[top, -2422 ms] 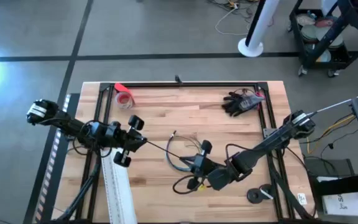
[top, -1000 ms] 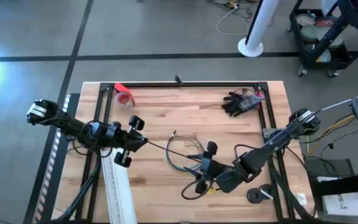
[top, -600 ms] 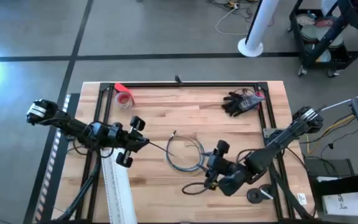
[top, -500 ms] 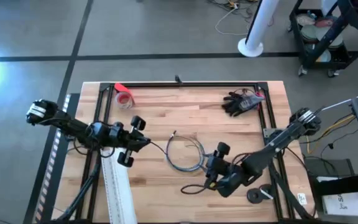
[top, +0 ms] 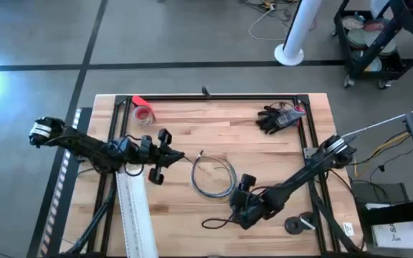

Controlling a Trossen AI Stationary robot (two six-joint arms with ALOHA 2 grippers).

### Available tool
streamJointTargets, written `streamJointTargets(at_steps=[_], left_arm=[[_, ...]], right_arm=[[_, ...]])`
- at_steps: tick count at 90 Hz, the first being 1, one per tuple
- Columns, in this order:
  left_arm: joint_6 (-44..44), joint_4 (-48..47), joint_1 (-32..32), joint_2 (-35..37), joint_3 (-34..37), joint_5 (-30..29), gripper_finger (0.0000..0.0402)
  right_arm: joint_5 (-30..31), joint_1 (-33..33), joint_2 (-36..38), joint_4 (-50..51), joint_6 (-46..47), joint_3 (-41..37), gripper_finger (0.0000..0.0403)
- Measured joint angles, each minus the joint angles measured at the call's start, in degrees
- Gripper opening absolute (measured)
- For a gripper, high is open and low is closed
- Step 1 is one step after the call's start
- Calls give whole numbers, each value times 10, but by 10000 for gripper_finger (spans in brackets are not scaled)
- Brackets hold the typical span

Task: Ziptie cables
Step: Put a zip tie on the cables

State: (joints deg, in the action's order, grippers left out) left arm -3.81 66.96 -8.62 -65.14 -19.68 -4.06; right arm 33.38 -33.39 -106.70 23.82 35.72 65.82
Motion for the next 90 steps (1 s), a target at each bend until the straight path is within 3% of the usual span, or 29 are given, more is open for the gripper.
streamJointTargets(at_steps=[14,60,70,90], left_arm=[[-2,-5,5,-4,0,0,0],[3,-106,33,-4,0,1,0],[3,-123,41,-4,0,1,0],[3,-131,43,-4,0,2,0]], right_arm=[[-41,21,-29,-70,-71,2,199],[-178,95,-71,-84,-144,4,195],[-213,110,-72,-83,-158,4,168],[-258,134,-72,-86,-173,4,73]])
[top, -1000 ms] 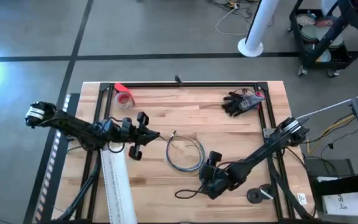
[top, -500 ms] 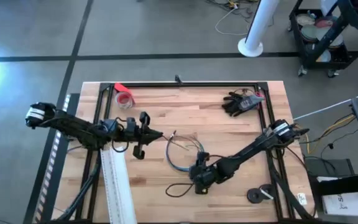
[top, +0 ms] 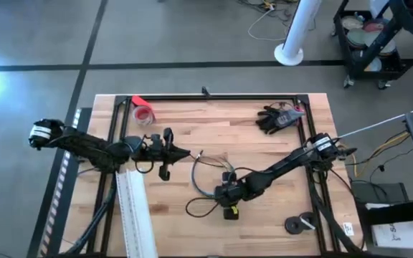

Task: Ziptie cables
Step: Put a zip tie on the cables

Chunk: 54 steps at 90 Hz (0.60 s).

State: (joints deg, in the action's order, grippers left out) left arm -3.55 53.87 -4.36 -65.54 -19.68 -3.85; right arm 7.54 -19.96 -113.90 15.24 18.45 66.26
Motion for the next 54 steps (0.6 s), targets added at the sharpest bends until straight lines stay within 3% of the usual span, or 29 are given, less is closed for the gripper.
streamJointTargets(at_steps=[10,20,54], left_arm=[[0,-1,0,0,0,0,0],[0,-1,1,0,0,0,0],[0,-5,1,0,0,0,0]], right_arm=[[7,1,3,-7,-8,-2,41],[11,1,4,-15,-18,4,42],[41,3,-26,-145,-13,0,165]])
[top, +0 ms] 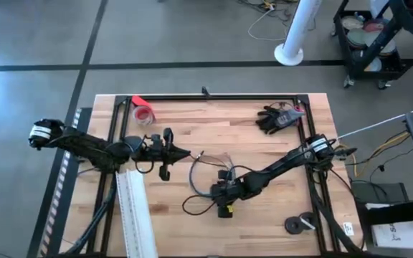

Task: Ziptie cables
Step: Put a zip tie on the cables

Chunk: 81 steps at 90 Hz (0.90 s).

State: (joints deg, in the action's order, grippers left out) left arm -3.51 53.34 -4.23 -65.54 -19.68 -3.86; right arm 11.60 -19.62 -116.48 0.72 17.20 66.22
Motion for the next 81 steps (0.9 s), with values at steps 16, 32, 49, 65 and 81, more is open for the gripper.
streamJointTargets(at_steps=[16,32,49,65,81], left_arm=[[0,-4,0,0,0,0,0],[0,-4,0,0,0,0,0],[0,-5,0,0,0,0,0],[-4,-10,0,0,0,0,0],[-15,-16,4,-1,5,-3,0]], right_arm=[[7,0,-45,-67,3,2,175],[4,0,-68,-76,4,6,126],[-12,-1,-61,-57,-4,7,19],[-12,-3,-13,12,-15,3,5],[59,-14,85,151,-35,-6,2]])
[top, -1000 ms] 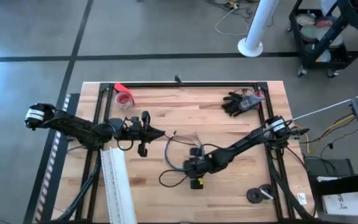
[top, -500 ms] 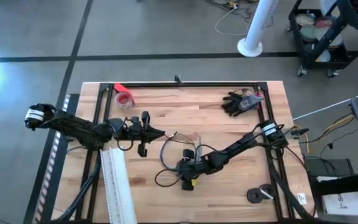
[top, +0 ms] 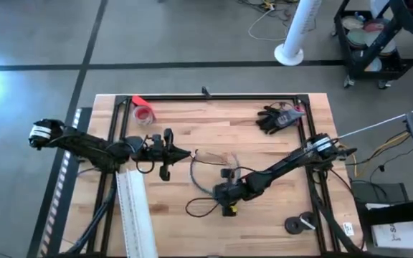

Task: Ziptie cables
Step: Put a zip tie on the cables

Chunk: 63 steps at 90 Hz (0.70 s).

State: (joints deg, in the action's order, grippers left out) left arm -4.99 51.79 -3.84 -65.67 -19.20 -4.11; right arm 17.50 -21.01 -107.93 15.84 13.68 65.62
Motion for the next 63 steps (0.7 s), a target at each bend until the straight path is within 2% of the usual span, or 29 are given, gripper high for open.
streamJointTargets(at_steps=[9,16,33,63], left_arm=[[-3,-1,1,-4,4,-11,0],[-5,-2,3,-7,8,-15,0],[-5,-2,4,-12,10,-25,0],[-26,-29,5,-22,16,-35,0]], right_arm=[[77,0,74,62,-1,4,1],[109,1,121,104,-2,4,1],[126,3,240,157,7,-7,1],[151,-1,430,157,33,-70,0]])
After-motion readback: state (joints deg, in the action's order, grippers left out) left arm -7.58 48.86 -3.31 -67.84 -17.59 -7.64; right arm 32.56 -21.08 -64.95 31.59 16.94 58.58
